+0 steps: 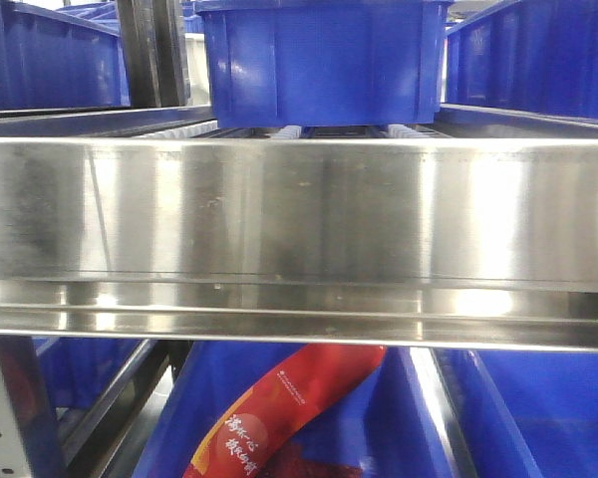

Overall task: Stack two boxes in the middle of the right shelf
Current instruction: 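Lower the stacked boxes onto the middle shelf with both grippers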

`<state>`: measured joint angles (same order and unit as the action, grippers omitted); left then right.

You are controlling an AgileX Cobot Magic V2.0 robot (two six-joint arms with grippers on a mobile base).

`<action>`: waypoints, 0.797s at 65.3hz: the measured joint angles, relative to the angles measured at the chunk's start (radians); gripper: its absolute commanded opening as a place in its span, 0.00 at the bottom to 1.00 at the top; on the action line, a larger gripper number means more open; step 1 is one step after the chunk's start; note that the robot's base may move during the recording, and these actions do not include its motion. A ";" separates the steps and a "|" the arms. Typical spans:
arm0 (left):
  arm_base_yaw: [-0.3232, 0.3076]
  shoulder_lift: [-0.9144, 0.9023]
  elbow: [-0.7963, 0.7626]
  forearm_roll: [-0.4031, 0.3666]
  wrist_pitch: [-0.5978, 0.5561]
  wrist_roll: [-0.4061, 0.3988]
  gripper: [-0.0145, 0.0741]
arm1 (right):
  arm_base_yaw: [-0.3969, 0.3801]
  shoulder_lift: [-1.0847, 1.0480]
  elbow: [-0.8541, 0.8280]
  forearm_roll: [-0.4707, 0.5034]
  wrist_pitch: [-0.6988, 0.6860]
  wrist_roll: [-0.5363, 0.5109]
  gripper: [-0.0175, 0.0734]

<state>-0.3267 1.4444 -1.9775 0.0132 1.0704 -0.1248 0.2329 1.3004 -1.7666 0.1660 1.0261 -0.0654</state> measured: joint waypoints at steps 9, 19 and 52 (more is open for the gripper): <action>-0.002 0.055 -0.004 0.040 0.068 0.000 0.04 | 0.000 0.040 0.000 0.002 0.050 0.004 0.02; -0.002 0.138 -0.004 0.066 0.104 0.000 0.04 | 0.000 0.126 0.000 0.004 0.099 0.006 0.02; -0.004 0.262 -0.004 0.136 0.119 0.004 0.60 | 0.000 0.276 -0.002 0.034 0.110 0.006 0.57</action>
<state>-0.3306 1.7060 -1.9815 0.1492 1.1899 -0.1205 0.2329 1.5768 -1.7684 0.1999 1.1361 -0.0593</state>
